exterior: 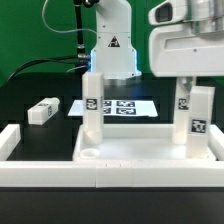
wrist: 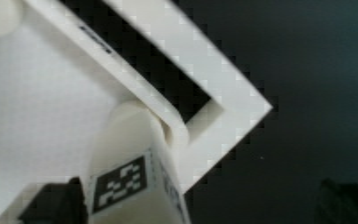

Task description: Assemble desk

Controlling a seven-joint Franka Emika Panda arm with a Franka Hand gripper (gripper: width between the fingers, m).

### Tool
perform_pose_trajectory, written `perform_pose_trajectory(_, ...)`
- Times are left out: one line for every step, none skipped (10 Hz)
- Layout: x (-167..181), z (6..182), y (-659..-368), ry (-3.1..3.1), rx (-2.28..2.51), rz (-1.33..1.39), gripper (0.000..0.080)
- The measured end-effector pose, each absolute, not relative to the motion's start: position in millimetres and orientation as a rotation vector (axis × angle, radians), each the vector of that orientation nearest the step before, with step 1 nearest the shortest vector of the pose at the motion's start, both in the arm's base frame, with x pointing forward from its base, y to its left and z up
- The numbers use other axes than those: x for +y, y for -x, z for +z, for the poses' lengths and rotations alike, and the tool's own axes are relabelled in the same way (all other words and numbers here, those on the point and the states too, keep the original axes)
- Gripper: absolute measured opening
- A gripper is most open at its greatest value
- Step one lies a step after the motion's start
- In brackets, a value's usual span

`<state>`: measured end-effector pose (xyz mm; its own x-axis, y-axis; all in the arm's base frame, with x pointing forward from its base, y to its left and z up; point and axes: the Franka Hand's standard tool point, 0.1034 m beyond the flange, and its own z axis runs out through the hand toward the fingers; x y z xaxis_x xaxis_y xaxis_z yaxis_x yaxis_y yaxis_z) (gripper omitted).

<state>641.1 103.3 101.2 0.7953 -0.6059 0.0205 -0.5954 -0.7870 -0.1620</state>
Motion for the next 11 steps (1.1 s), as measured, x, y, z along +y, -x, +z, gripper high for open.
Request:
perform_pose_trajectory(100.6,98.3,-637.9,2.889,0.827,-0.118,0.0649)
perform_pose_trajectory(101.6,97.6,-636.8,2.931,0.728,-0.122,0.0649)
perform_pose_trajectory(102.8,96.6,-635.4,2.967,0.635,-0.123,0.0649)
perform_pose_trajectory(100.3,96.0,-634.9,2.988,0.548,-0.124,0.0649)
perform_pose_trajectory(96.8,95.5,-634.2,2.964,0.636,-0.109,0.0649)
perform_pose_trajectory(93.7,95.5,-631.8,2.953,0.694,-0.081,0.0649)
perform_pose_trajectory(90.3,96.0,-626.3,2.931,0.79,-0.026,0.0649)
perform_pose_trajectory(82.9,95.4,-624.0,2.924,0.828,0.001,0.0649)
perform_pose_trajectory(75.3,94.9,-623.8,2.922,0.841,0.003,0.0649)
perform_pose_trajectory(65.9,94.5,-623.3,2.928,0.832,-0.004,0.0649)
perform_pose_trajectory(60.8,95.3,-624.5,2.933,0.829,-0.02,0.0649)
